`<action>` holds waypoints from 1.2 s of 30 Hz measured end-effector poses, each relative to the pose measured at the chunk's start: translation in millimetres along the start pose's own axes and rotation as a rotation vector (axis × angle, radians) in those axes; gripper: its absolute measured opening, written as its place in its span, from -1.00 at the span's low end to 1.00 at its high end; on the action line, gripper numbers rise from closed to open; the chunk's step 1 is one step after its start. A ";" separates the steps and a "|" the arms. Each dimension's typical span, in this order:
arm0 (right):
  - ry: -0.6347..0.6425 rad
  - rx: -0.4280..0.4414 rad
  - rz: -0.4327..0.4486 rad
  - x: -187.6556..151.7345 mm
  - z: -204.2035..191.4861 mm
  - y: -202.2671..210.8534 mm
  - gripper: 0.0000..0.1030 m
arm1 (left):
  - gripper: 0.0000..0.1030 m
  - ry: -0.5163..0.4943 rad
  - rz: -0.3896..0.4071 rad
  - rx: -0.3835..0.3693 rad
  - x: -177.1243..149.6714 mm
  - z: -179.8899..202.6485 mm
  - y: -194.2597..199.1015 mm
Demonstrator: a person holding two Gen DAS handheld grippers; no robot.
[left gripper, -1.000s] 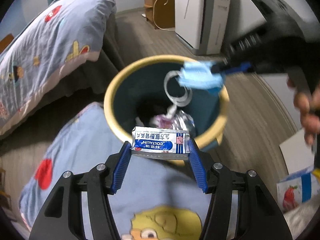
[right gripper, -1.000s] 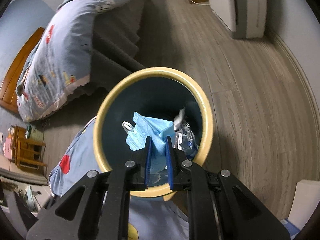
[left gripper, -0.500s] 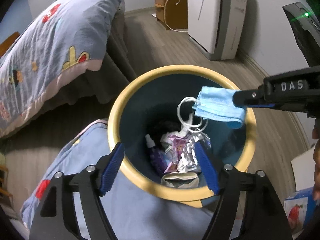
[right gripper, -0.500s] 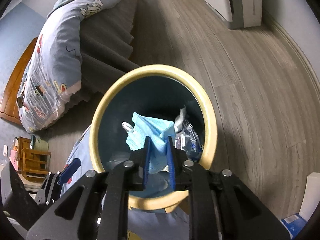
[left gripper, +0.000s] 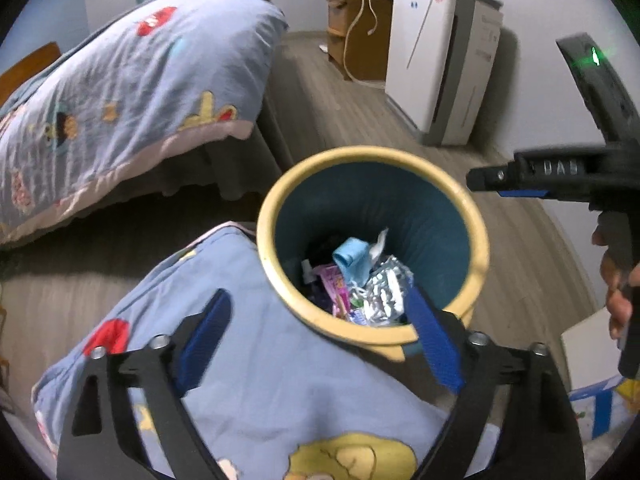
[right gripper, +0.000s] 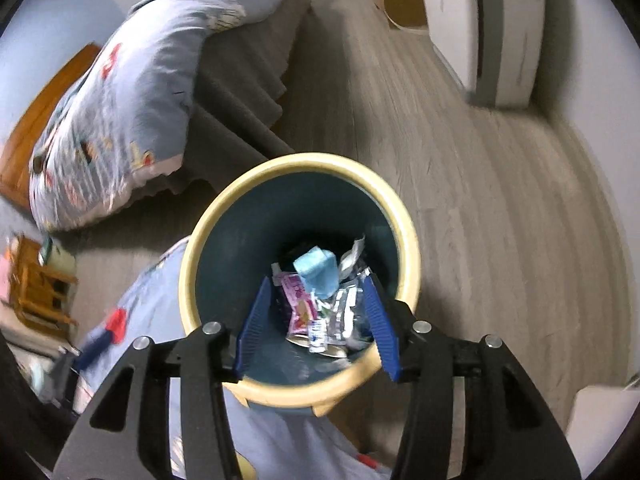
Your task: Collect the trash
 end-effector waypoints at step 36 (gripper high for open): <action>0.307 -0.173 0.263 -39.2 4.9 102.6 0.89 | 0.90 -0.042 0.137 0.113 -6.8 9.6 78.6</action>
Point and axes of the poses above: each gripper's, at about its wrist camera, not at the fingertips, and y roughly against the way its jaws point, z to its right, x to its top, the point moved 9 cm from there along -y, roughly the way its jaws point, and after that the axes turned 6 degrees about -x, right-handed, at the moved point
